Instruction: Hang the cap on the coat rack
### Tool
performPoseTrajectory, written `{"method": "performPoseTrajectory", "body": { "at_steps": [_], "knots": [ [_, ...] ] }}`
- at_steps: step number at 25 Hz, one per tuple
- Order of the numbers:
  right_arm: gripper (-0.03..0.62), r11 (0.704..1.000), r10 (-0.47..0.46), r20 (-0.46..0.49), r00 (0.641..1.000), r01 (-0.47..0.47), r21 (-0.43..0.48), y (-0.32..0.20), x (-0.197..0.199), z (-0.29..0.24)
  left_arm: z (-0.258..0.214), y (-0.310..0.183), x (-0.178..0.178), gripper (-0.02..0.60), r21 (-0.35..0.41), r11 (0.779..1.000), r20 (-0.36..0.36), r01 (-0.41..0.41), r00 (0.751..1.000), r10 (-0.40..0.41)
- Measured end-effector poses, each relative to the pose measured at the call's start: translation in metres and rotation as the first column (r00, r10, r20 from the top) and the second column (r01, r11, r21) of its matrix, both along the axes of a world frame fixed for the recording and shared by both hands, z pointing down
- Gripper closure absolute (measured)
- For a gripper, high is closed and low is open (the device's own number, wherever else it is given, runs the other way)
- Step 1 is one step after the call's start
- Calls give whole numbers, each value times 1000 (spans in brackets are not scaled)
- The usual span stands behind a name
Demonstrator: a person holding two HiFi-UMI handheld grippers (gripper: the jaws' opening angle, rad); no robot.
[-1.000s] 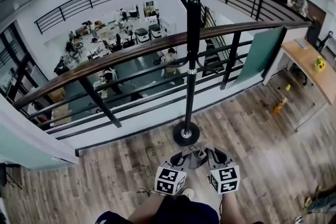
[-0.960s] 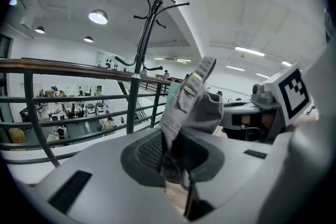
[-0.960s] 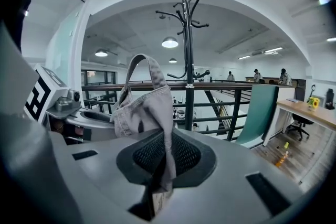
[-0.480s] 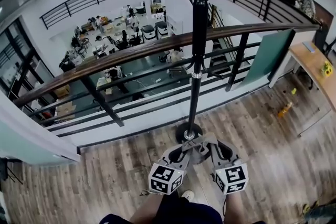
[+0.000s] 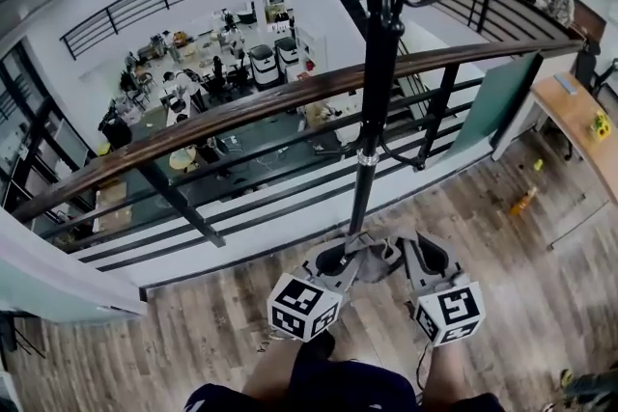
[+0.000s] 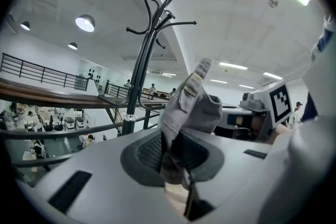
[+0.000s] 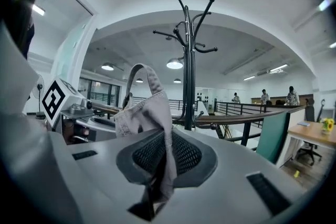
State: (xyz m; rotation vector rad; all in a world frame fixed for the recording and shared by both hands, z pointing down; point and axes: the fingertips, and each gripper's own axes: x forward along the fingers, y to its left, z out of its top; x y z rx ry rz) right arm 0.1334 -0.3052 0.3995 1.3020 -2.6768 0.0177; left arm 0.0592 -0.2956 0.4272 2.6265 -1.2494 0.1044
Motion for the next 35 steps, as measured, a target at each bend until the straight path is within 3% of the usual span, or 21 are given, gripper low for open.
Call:
{"method": "performPoseTrajectory", "body": {
  "at_steps": [7,10,15,22,35],
  "knots": [
    [557,997,53,-39,998,-51,66,-37,-20,-38,-39,-49,-17,529,81,992,40,-93,995,91],
    [557,993,79,-12,997,-78,90,-47,-23,-61,-65,-63,-23,529,116,985,27,-127,992,125],
    [560,979,121,-2,993,-119,167,-55,-28,-100,-99,-68,-24,529,162,955,42,-247,969,243],
    [560,962,141,4,990,-138,236,-70,-25,-147,-147,-92,-27,529,214,964,2,-157,987,160],
    [559,935,95,38,995,-102,340,-100,-25,-223,-218,-124,-32,528,281,959,-101,-31,993,61]
  ]
}}
